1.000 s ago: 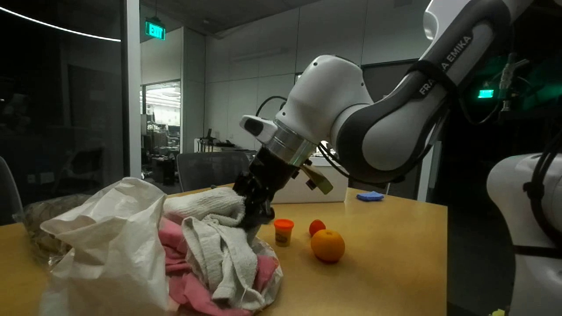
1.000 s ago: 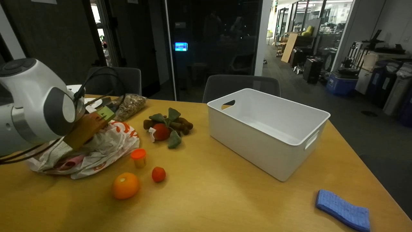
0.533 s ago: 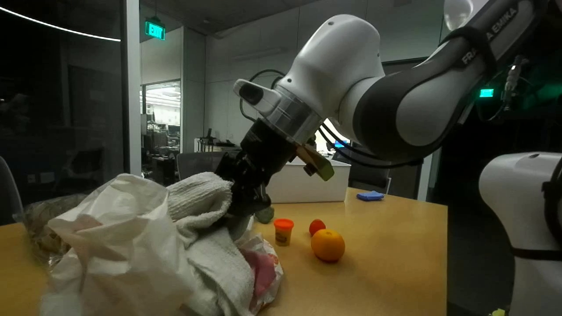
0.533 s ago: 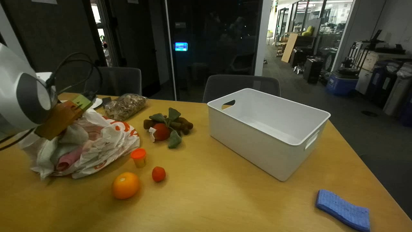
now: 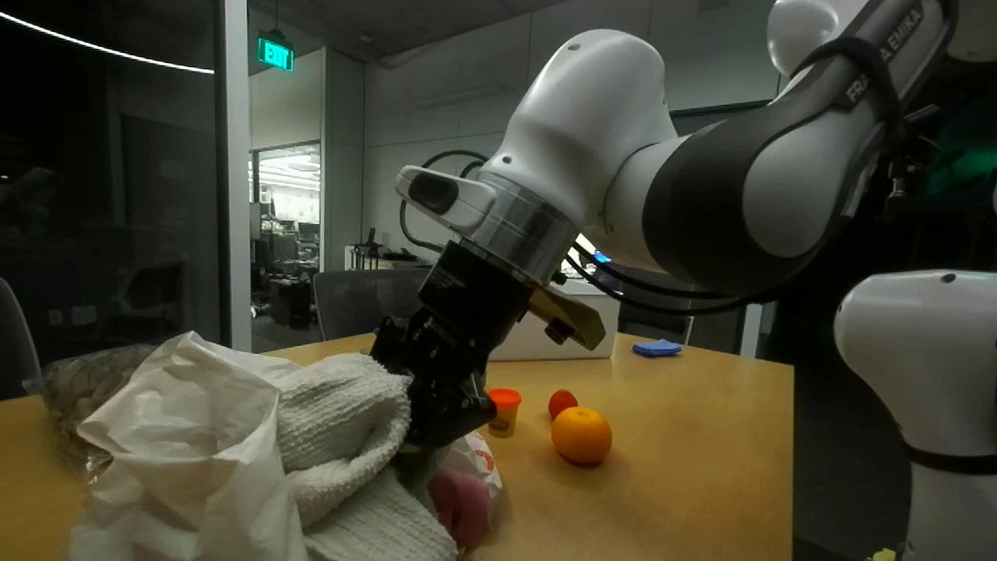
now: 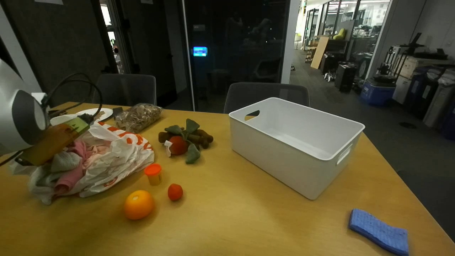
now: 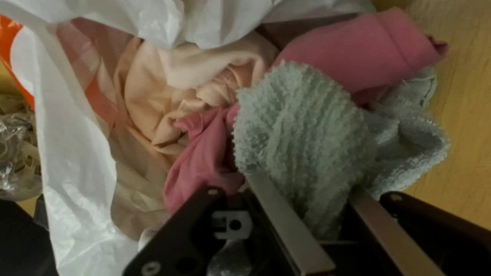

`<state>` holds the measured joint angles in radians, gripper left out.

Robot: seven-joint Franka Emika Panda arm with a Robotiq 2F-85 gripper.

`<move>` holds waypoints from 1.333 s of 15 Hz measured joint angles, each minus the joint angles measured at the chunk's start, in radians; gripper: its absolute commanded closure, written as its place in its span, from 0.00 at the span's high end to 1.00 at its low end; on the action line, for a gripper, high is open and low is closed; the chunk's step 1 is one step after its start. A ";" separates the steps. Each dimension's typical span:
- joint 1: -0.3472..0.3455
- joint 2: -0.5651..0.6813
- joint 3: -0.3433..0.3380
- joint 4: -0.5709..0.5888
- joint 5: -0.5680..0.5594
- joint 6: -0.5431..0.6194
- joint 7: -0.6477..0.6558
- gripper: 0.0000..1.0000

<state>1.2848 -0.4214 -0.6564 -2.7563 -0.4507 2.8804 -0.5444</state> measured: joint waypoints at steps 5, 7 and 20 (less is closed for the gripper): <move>-0.003 0.019 -0.059 -0.001 -0.056 0.020 -0.014 0.05; 0.005 0.025 -0.074 -0.001 -0.057 0.028 -0.024 0.05; 0.198 0.032 -0.303 0.002 0.055 -0.026 -0.099 0.96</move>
<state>1.4827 -0.3892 -0.9593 -2.7545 -0.3953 2.8541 -0.6437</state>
